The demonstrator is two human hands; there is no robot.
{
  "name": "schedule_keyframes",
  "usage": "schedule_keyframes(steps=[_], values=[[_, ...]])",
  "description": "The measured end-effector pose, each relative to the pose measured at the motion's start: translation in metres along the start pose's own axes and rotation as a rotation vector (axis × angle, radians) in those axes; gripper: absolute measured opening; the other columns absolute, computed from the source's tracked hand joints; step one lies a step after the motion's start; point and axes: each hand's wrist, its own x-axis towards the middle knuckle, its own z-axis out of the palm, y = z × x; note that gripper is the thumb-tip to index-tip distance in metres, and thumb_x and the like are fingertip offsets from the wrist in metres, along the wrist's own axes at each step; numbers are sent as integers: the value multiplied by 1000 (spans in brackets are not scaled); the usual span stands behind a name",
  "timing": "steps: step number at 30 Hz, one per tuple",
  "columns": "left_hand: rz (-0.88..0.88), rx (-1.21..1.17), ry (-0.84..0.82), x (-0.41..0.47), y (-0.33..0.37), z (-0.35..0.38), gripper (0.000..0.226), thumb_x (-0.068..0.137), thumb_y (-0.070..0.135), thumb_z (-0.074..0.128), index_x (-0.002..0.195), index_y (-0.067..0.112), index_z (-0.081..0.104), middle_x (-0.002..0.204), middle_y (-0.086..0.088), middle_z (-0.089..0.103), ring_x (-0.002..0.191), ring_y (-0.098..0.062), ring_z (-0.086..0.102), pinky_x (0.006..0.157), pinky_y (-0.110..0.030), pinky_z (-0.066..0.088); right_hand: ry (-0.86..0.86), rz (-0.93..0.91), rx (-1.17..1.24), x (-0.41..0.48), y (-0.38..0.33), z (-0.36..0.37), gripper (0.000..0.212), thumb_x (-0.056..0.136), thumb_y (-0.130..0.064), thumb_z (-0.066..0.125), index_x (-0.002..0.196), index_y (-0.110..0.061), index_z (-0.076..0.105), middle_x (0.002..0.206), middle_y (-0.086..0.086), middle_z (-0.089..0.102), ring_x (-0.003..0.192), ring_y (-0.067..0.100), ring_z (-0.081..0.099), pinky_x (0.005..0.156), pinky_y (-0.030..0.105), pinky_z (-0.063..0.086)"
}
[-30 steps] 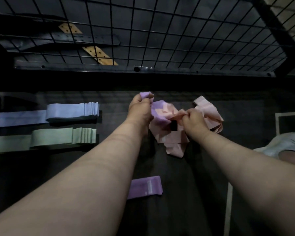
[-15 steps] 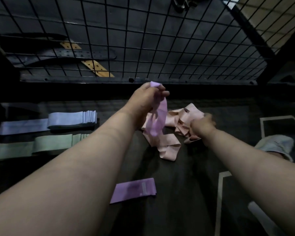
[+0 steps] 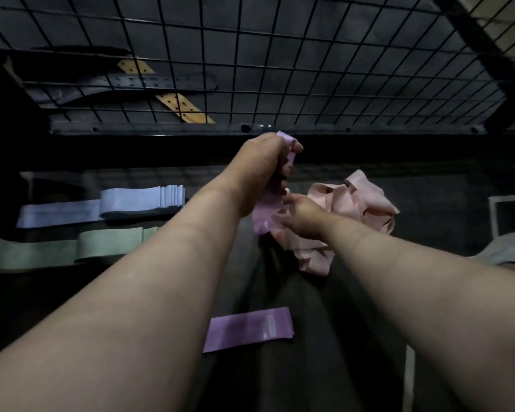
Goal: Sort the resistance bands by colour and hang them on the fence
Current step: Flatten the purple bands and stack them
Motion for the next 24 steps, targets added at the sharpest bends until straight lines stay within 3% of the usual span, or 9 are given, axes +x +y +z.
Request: schedule_keyframes(steps=[2, 4, 6, 9, 13, 16, 19, 21, 24], values=[[-12, 0, 11, 1, 1, -7, 22, 89, 6, 39, 100, 11, 57, 54, -1, 35, 49, -15, 29, 49, -22, 22, -153, -20, -330, 9, 0, 9, 36, 96, -32, 57, 132, -36, 57, 162, 9, 17, 149, 32, 19, 120, 41, 23], [2, 5, 26, 4, 2, -14, 24, 88, 5, 37, 98, 11, 58, 53, 0, 36, 47, -14, 30, 48, -23, 21, -243, 35, -417, 18, 0, 19, 41, 99, -38, 45, 140, -46, 44, 166, 3, -10, 152, 32, -4, 122, 50, 9], [28, 49, 45, 8, 3, -20, 26, 85, 3, 37, 96, 11, 60, 52, 1, 37, 47, -14, 32, 50, -23, 23, -208, 53, -343, 26, 1, 25, 49, 93, -46, 44, 142, -41, 42, 166, 3, 4, 152, 32, 6, 121, 49, 15], [45, 137, 38, 11, 5, -27, 29, 84, 6, 37, 94, 15, 62, 54, 2, 39, 50, -15, 32, 53, -24, 25, 36, 53, -174, 22, 0, 22, 46, 92, -31, 51, 137, -23, 53, 142, 9, 50, 131, 30, 49, 108, 38, 41], [65, 101, -8, 9, 9, -25, 27, 84, 6, 35, 93, 13, 60, 55, 1, 37, 52, -14, 29, 50, -23, 23, 202, 229, -364, 3, 26, 3, 49, 99, -17, 43, 148, -16, 36, 149, 8, 37, 132, 33, 42, 108, 39, 35], [53, 114, -12, -2, 16, -18, 24, 84, 9, 41, 96, 13, 61, 60, -2, 34, 56, -16, 27, 46, -22, 25, 169, 243, -314, -19, 30, -18, 49, 93, -14, 55, 141, -20, 49, 158, 7, 27, 141, 31, 33, 112, 34, 30], [88, 278, -42, -15, 30, -14, 19, 80, 13, 48, 88, 15, 65, 67, -6, 39, 59, -20, 33, 47, -23, 28, 241, 102, 104, -49, 0, -42, 48, 85, -3, 62, 131, -16, 57, 125, 4, 54, 115, 20, 55, 85, 21, 46], [130, 482, -110, -24, 46, -9, 13, 82, 15, 53, 79, 15, 66, 71, -11, 46, 61, -23, 39, 49, -26, 30, 156, -60, 457, -75, -27, -57, 71, 78, -4, 71, 141, -23, 45, 128, 1, 56, 100, 14, 59, 68, 25, 55], [149, 692, -169, -43, 69, 4, 16, 93, 12, 52, 80, 11, 63, 69, -11, 50, 61, -22, 43, 51, -28, 33, 84, -269, 496, -109, -63, -70, 68, 80, -7, 79, 136, -22, 45, 127, -5, 62, 108, 0, 61, 84, 24, 57]])
